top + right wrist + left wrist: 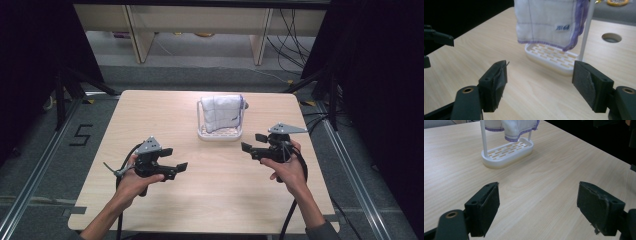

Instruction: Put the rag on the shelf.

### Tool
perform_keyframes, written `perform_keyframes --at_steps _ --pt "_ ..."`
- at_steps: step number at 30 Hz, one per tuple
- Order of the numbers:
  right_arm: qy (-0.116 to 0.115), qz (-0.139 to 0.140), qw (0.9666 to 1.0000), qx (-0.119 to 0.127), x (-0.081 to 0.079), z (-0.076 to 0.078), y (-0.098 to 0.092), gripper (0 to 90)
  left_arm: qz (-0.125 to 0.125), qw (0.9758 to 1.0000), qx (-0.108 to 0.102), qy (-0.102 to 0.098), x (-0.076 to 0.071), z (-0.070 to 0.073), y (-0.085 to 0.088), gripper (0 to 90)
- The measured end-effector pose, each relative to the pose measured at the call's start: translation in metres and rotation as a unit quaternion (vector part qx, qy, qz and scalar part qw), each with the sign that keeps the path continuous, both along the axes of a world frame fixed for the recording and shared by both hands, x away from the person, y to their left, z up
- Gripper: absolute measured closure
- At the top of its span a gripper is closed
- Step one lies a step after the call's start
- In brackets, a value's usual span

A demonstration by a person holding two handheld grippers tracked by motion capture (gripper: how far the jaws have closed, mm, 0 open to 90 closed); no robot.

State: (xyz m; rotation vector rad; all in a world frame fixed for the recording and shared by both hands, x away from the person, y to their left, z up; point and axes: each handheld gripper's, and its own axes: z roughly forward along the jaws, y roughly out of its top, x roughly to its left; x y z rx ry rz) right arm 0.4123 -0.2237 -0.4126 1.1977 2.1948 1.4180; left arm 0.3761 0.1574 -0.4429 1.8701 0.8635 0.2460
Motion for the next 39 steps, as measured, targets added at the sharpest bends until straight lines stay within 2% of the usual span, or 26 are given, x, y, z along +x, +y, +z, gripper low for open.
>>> perform_keyframes --at_steps 2,3,6,7,8,9,11,12,13,14,17,18,21,22,23,25,26,27,29,31,32,34,36,39 --pt "0.006 0.011 0.9999 -0.001 -0.004 -0.006 0.003 25.6 -0.004 1.0000 -0.002 0.006 -0.005 -0.007 0.002 16.7" --pt "0.000 0.019 0.9998 -0.008 -0.003 -0.009 0.003 25.2 -0.007 0.9999 -0.001 0.009 -0.007 -0.010 0.002 16.7" --pt "-0.005 0.018 0.9998 -0.007 -0.008 -0.013 0.007 24.8 -0.008 0.9999 0.000 0.014 -0.011 -0.015 0.004 16.1" --pt "0.008 0.021 0.9997 -0.002 -0.010 -0.014 0.008 24.8 -0.005 0.9999 0.004 0.016 -0.013 -0.016 0.006 16.1" --pt "0.004 0.023 0.9997 -0.005 -0.011 -0.015 0.009 24.8 -0.003 0.9999 -0.002 0.014 -0.013 -0.018 0.006 16.1" --pt "0.011 0.022 0.9997 -0.002 -0.013 -0.016 0.010 24.8 -0.002 0.9998 -0.001 0.019 -0.014 -0.019 0.007 16.1" --pt "0.005 0.024 0.9995 -0.017 -0.014 -0.019 0.010 24.8 -0.001 0.9998 0.003 0.020 -0.016 -0.021 0.009 16.1" --pt "0.005 0.024 0.9995 -0.017 -0.014 -0.019 0.010 24.8 -0.001 0.9998 0.003 0.020 -0.016 -0.021 0.009 16.1" --pt "0.020 0.022 0.9995 -0.003 -0.018 -0.022 0.011 25.1 -0.001 0.9998 0.000 0.018 -0.017 -0.023 0.010 16.1" --pt "0.008 0.030 0.9994 -0.017 -0.017 -0.023 0.009 25.2 0.000 0.9998 0.002 0.022 -0.019 -0.024 0.010 16.1" --pt "0.011 0.027 0.9994 -0.017 -0.019 -0.028 0.008 25.2 -0.003 0.9998 0.005 0.019 -0.021 -0.026 0.012 16.1" --pt "0.019 0.024 0.9994 -0.016 -0.021 -0.028 0.007 25.1 -0.004 0.9997 0.008 0.022 -0.022 -0.025 0.013 16.1" --pt "0.018 0.028 0.9993 -0.018 -0.025 -0.034 0.005 25.4 -0.002 0.9998 0.005 0.021 -0.026 -0.026 0.014 16.1" --pt "0.028 0.024 0.9992 -0.014 -0.028 -0.034 0.006 25.4 -0.002 0.9998 0.005 0.021 -0.026 -0.026 0.014 16.1" --pt "0.028 0.024 0.9992 -0.014 -0.028 -0.034 0.006 25.4 -0.003 0.9998 0.008 0.019 -0.027 -0.026 0.016 16.1" --pt "0.032 0.022 0.9992 -0.012 -0.031 -0.038 0.007 25.5 0.001 0.9998 0.000 0.019 -0.029 -0.028 0.017 16.1" --pt "0.033 0.025 0.9989 -0.021 -0.032 -0.039 0.006 25.5 0.004 0.9997 0.010 0.021 -0.030 -0.028 0.019 16.1" --pt "0.033 0.030 0.9988 -0.022 -0.032 -0.042 0.005 25.6 0.005 0.9997 0.003 0.022 -0.031 -0.029 0.019 16.1" --pt "0.029 0.030 0.9988 -0.027 -0.034 -0.045 0.004 25.5 0.004 0.9997 0.006 0.022 -0.032 -0.031 0.021 16.1" --pt "0.033 0.032 0.9986 -0.025 -0.034 -0.047 0.004 25.6 0.006 0.9997 0.004 0.024 -0.033 -0.032 0.021 16.1" --pt "0.042 0.034 0.9984 -0.018 -0.036 -0.049 0.004 25.6 0.010 0.9996 0.005 0.024 -0.034 -0.033 0.021 16.1" --pt "0.042 0.035 0.9982 -0.024 -0.038 -0.050 0.002 25.6 0.006 0.9995 0.013 0.029 -0.035 -0.035 0.022 16.1" --pt "0.043 0.035 0.9982 -0.024 -0.042 -0.053 0.000 25.6 0.007 0.9995 0.010 0.028 -0.036 -0.037 0.022 16.1" --pt "0.049 0.034 0.9979 -0.027 -0.047 -0.056 -0.002 25.6 0.005 0.9995 0.018 0.027 -0.037 -0.038 0.022 16.1"
